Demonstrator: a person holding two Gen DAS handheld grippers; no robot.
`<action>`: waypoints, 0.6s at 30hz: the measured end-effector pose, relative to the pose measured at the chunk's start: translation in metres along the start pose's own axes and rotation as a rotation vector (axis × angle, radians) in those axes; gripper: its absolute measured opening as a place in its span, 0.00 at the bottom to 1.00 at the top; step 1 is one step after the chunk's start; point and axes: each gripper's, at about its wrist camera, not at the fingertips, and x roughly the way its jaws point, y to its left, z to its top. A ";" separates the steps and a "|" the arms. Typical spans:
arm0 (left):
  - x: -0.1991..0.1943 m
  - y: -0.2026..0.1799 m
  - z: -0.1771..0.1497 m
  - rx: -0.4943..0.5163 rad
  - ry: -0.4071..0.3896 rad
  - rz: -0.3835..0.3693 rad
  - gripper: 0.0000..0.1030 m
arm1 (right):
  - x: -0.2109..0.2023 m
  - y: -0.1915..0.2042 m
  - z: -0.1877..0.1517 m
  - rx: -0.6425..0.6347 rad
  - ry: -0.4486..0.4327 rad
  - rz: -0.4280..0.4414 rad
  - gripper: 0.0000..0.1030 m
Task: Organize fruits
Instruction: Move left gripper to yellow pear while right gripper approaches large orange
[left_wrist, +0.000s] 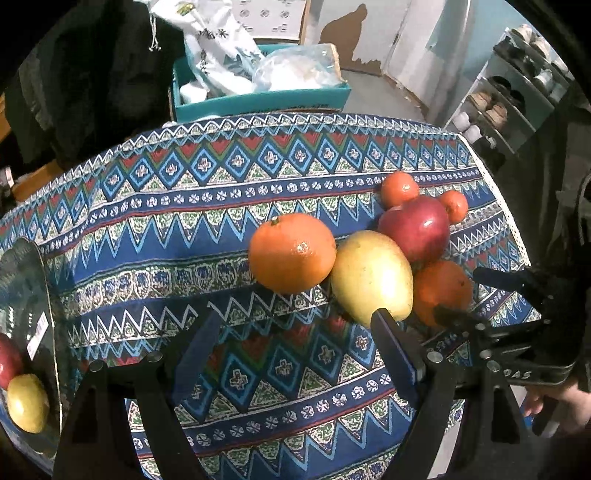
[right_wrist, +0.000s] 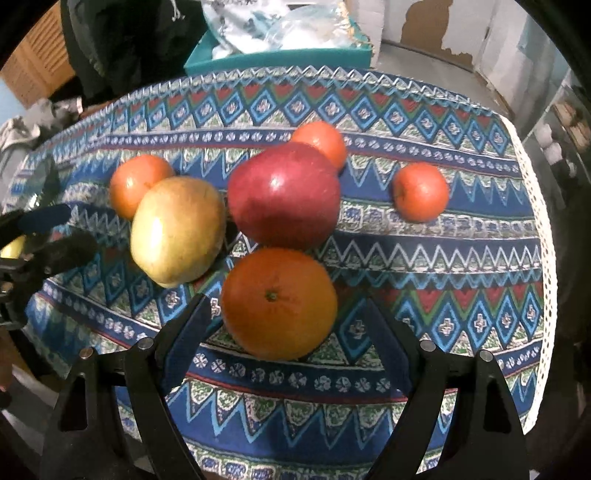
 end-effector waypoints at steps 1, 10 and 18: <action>0.002 -0.001 0.000 0.001 0.004 -0.001 0.83 | 0.003 0.001 0.000 -0.001 0.003 0.005 0.82; 0.011 -0.008 0.001 0.006 0.013 -0.017 0.83 | 0.024 0.004 0.000 0.004 0.033 0.026 0.69; 0.016 -0.022 0.004 0.016 0.013 -0.039 0.83 | 0.016 -0.004 -0.004 0.034 0.033 -0.027 0.67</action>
